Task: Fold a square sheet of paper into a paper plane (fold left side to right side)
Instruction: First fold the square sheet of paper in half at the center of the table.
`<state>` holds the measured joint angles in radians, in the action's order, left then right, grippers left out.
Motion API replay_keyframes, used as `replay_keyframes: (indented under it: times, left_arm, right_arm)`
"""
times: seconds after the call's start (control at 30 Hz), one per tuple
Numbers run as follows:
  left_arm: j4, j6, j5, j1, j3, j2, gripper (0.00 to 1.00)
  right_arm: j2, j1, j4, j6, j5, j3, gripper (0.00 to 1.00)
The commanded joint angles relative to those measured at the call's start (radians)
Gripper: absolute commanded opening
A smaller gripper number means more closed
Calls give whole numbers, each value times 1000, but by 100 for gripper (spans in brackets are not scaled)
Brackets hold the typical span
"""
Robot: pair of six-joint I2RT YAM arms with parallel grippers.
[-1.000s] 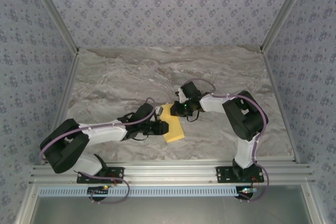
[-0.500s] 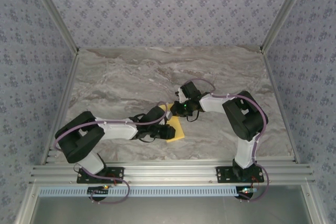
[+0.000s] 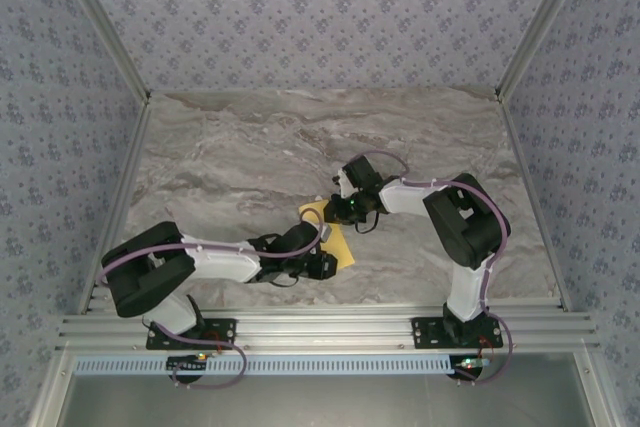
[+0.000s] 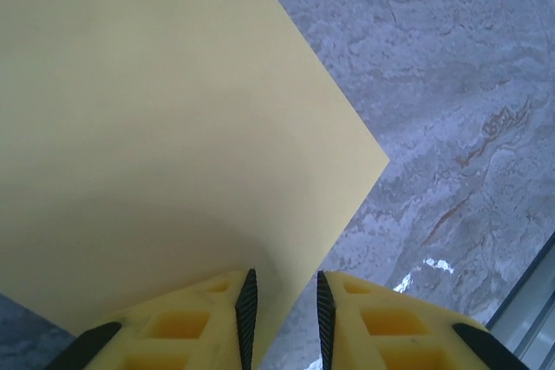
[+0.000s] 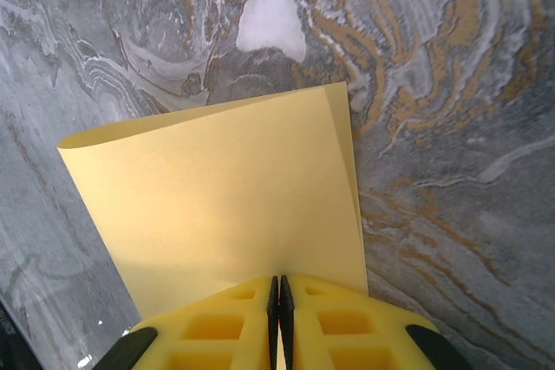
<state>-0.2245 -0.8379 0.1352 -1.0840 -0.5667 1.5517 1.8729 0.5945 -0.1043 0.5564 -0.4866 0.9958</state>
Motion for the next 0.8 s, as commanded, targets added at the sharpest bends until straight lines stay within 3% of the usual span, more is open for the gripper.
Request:
replay_keyframes:
  times: [0.0,0.5,0.77]
  left_arm:
    - [75,-60,30,-51,46,-5,26]
    - [133,-99,-18,-44,123,-214,30]
    - [137,-27,74,151,109,-375,36]
  right_arm:
    - [38,1,-75,-12,64,-8,15]
    - [39,0,-70,-9,54,-5,15]
    - [37,6,-64,-6,47,-3,15]
